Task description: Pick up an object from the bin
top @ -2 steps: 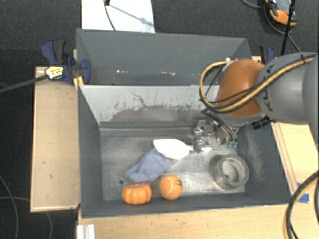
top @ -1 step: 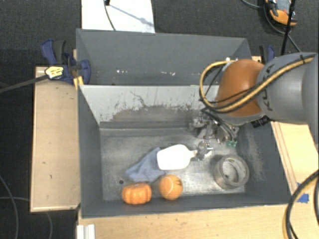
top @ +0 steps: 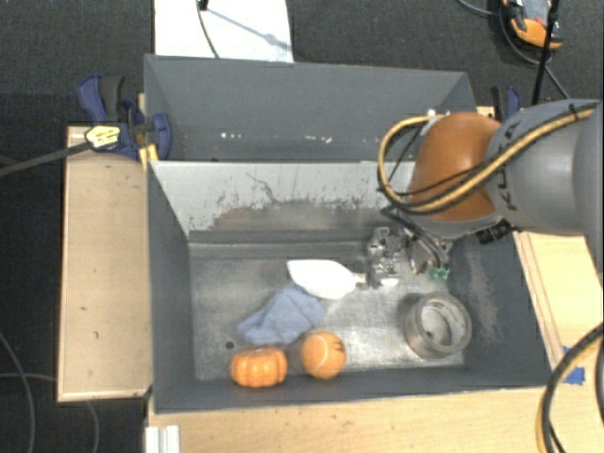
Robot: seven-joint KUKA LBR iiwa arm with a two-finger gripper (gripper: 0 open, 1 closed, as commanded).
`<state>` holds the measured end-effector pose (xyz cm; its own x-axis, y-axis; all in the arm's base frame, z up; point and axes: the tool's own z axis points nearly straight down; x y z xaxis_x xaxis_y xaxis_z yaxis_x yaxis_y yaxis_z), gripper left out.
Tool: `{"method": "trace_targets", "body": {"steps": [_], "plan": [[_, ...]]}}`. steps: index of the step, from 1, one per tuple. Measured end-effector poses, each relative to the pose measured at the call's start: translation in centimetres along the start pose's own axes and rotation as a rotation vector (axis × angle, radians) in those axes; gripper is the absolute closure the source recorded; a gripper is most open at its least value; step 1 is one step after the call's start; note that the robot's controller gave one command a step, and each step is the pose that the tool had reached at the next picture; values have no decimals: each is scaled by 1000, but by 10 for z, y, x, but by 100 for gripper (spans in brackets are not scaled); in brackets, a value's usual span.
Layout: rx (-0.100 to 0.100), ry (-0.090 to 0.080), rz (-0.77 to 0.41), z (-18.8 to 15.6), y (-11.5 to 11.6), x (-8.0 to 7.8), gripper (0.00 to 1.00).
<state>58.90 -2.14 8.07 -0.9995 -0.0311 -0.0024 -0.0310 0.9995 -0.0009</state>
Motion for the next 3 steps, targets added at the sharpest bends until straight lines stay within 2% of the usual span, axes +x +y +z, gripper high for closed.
{"method": "trace_targets", "body": {"steps": [1,2,3], "plan": [[2,-12,-1,2,0,-2,0],[-1,-2,-2,6,1,2,100],[-1,-2,-2,6,1,2,100]]}}
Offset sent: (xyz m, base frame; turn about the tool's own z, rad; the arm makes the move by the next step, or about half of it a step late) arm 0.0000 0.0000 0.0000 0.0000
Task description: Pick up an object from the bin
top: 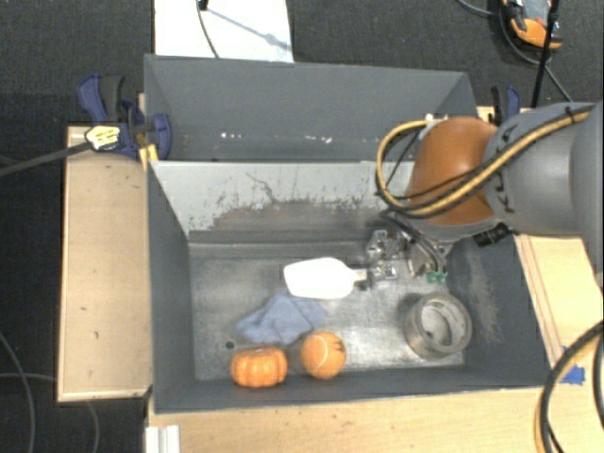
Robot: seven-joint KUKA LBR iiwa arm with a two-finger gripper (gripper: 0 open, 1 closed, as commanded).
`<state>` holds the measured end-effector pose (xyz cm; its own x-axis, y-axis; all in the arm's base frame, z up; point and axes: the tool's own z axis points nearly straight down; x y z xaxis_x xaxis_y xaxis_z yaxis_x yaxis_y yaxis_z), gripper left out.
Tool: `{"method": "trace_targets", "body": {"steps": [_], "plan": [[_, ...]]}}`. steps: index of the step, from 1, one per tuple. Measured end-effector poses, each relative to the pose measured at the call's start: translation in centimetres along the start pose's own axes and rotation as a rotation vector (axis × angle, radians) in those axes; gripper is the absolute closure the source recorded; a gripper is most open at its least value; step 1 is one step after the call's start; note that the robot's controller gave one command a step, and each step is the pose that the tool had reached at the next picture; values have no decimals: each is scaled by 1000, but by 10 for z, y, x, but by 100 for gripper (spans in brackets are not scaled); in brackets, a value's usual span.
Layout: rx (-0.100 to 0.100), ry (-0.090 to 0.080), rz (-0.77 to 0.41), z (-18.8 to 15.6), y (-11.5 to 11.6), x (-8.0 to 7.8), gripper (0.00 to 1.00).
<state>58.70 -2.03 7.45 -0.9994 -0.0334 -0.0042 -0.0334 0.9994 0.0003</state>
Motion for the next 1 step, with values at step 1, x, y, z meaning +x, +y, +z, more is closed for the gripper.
{"method": "trace_targets", "body": {"steps": [1], "plan": [[0,0,-38,-149,19,2,100]]}}
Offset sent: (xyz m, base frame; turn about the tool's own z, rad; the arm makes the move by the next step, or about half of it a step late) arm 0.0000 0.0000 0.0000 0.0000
